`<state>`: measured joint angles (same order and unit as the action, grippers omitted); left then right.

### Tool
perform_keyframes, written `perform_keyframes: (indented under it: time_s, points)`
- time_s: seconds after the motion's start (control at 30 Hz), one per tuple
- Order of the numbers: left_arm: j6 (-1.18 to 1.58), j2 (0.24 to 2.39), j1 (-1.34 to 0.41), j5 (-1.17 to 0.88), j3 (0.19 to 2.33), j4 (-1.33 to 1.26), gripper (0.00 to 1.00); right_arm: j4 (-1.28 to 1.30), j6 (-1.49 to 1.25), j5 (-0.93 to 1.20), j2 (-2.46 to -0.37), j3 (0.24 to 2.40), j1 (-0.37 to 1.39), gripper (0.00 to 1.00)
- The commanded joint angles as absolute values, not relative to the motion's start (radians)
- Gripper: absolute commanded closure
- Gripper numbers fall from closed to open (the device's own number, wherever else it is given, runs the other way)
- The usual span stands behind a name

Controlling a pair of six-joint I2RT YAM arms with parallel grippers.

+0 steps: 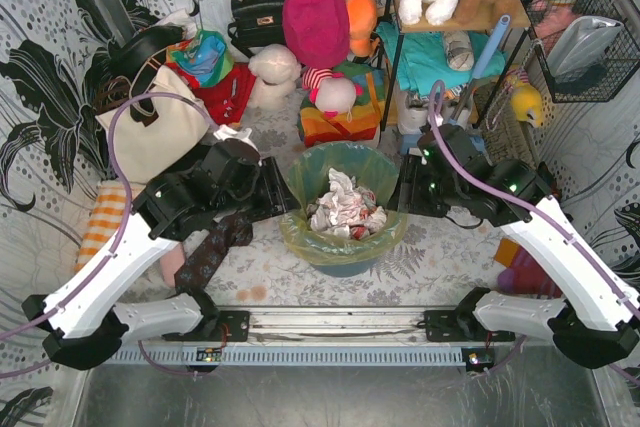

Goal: Tie the trash bag

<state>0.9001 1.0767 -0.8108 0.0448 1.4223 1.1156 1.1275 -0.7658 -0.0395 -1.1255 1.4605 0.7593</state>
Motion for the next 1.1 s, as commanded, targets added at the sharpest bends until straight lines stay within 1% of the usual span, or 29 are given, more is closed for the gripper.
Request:
perform_keyframes:
  time_s: [0.0,0.13,0.3,0.37,0.43,0.53,0.63,0.83,0.93,1.07]
  points:
    - [0.87,1.1,-0.813,0.097,1.492,1.096,0.43,1.134,-0.743,-0.124,-1.119,1.538,0.765,0.5]
    - [0.876,1.095,-0.813,0.188,1.566,1.146,0.37,1.126,-0.724,-0.181,-1.106,1.587,0.765,0.43]
    - [0.919,1.06,-0.809,0.313,1.63,1.252,0.34,1.092,-0.717,-0.194,-1.094,1.62,0.765,0.43]
    - [0.952,1.032,-0.807,0.351,1.617,1.28,0.36,1.073,-0.718,-0.191,-1.088,1.623,0.765,0.43]
    - [0.999,0.986,-0.806,0.378,1.554,1.274,0.36,1.048,-0.716,-0.186,-1.078,1.618,0.765,0.43]
    - [1.066,0.906,-0.805,0.369,1.4,1.209,0.37,0.983,-0.71,-0.181,-1.044,1.585,0.765,0.43]
    - [1.095,0.82,-0.805,0.321,1.22,1.104,0.38,0.93,-0.721,-0.185,-1.005,1.539,0.764,0.44]
    - [1.115,0.717,-0.805,0.258,0.939,0.898,0.39,0.846,-0.73,-0.19,-0.95,1.51,0.765,0.47]
    - [1.124,0.705,-0.805,0.257,0.856,0.828,0.38,0.824,-0.733,-0.183,-0.945,1.511,0.765,0.48]
    - [1.071,0.726,-0.797,0.243,0.81,0.742,0.36,0.786,-0.736,-0.173,-0.945,1.514,0.765,0.49]
